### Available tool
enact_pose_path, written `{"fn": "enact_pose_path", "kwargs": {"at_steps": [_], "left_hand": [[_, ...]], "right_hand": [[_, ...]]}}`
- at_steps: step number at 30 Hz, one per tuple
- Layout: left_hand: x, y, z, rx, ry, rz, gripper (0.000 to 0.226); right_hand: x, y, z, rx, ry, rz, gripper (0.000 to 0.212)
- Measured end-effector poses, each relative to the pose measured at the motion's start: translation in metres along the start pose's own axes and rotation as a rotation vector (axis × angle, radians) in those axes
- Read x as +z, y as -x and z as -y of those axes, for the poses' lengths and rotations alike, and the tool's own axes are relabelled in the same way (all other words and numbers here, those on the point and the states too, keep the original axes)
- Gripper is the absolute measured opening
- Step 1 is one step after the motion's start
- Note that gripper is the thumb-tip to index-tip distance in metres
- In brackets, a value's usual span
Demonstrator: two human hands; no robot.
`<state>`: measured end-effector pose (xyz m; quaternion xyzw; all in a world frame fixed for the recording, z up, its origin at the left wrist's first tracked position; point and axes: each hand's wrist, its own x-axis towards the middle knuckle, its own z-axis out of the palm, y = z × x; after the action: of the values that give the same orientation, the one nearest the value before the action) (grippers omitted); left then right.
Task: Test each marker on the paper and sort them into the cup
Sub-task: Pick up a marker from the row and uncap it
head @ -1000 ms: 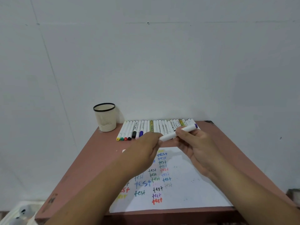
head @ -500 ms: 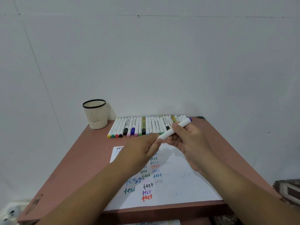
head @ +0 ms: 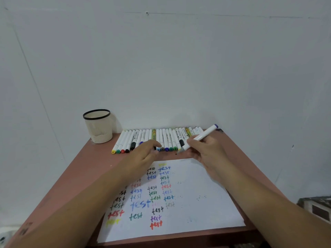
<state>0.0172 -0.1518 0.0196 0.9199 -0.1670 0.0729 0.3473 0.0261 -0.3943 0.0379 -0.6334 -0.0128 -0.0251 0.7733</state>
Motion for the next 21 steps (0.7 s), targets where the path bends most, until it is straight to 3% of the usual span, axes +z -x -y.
{"fn": "enact_pose_path", "kwargs": {"at_steps": [3,8,14,21], "left_hand": [[0.005,-0.004,0.009,0.001,0.011,-0.05,0.025],[0.012,-0.006,0.015,-0.005,-0.038,-0.114,0.039],[0.007,-0.01,0.021,-0.069,0.118,-0.199,0.033],[0.008,-0.012,0.026,-0.089,0.183,-0.184,0.022]], "right_hand": [[0.007,-0.007,-0.007,0.017,0.044,0.024,0.006],[0.006,-0.013,-0.024,-0.003,0.146,0.024,0.022],[0.005,-0.018,-0.03,-0.026,0.227,0.054,0.017],[0.003,-0.018,-0.033,-0.048,0.311,0.078,0.019]]}}
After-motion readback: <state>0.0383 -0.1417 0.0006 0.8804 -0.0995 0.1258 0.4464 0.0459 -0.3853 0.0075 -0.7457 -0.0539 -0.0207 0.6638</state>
